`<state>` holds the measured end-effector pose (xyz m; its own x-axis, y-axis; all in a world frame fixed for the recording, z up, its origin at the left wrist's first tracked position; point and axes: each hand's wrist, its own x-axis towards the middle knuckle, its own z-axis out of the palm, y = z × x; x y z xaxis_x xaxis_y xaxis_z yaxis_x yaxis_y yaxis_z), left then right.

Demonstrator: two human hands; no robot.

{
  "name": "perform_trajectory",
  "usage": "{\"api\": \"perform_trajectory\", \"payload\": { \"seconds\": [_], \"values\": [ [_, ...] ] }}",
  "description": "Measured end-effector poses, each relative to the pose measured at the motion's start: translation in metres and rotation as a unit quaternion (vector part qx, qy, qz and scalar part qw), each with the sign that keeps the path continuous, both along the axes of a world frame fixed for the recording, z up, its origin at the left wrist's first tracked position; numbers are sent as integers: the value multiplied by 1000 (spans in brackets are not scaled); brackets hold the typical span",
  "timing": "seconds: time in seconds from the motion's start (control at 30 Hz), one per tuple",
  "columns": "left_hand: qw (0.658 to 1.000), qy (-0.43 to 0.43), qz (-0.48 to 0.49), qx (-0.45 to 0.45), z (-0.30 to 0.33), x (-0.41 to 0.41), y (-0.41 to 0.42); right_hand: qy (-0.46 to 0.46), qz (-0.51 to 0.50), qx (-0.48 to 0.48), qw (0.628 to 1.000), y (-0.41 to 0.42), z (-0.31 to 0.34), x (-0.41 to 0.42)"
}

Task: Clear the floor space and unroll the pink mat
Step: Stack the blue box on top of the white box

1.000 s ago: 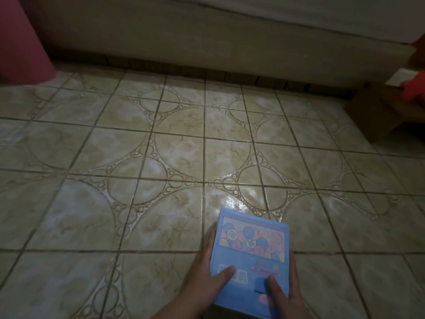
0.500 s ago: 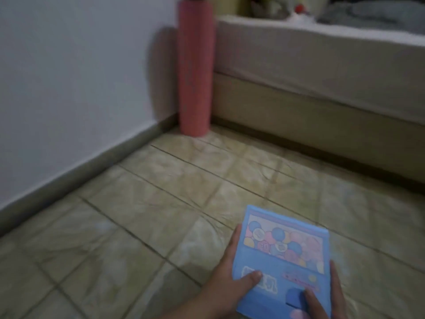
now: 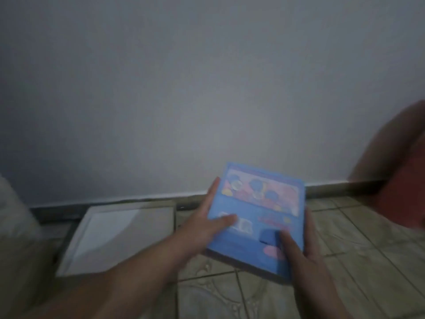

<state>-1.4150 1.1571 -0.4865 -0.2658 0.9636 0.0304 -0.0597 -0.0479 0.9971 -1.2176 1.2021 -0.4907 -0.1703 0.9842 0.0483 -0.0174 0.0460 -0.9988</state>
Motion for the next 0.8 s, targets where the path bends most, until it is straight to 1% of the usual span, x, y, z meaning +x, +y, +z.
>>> {"api": "perform_trajectory", "payload": {
  "seconds": [0.03, 0.07, 0.13, 0.27, 0.37, 0.57, 0.8],
  "values": [
    [999, 6, 40, 2, 3, -26, -9, -7, 57, 17, 998, -2, 1, -31],
    [997, 3, 71, 6, 6, -51, -19, -15, 83, 12, 996, -1, -5, -62],
    [993, -2, 120, 4, 5, -96, -38, 10, 126, -7, 992, -4, -8, -115],
    [980, -15, 196, -31, -14, -165, -72, -14, 208, -29, 978, -11, -25, -196],
    [970, -8, 236, -51, -37, -198, -92, -9, 261, -52, 964, -20, -46, -237],
    [959, -28, 262, -106, -84, -230, -116, -42, 309, -81, 947, -35, -90, -280],
    [955, -7, 263, -137, -124, -246, -124, -67, 331, -94, 937, -34, -126, -296]
  ]
}}
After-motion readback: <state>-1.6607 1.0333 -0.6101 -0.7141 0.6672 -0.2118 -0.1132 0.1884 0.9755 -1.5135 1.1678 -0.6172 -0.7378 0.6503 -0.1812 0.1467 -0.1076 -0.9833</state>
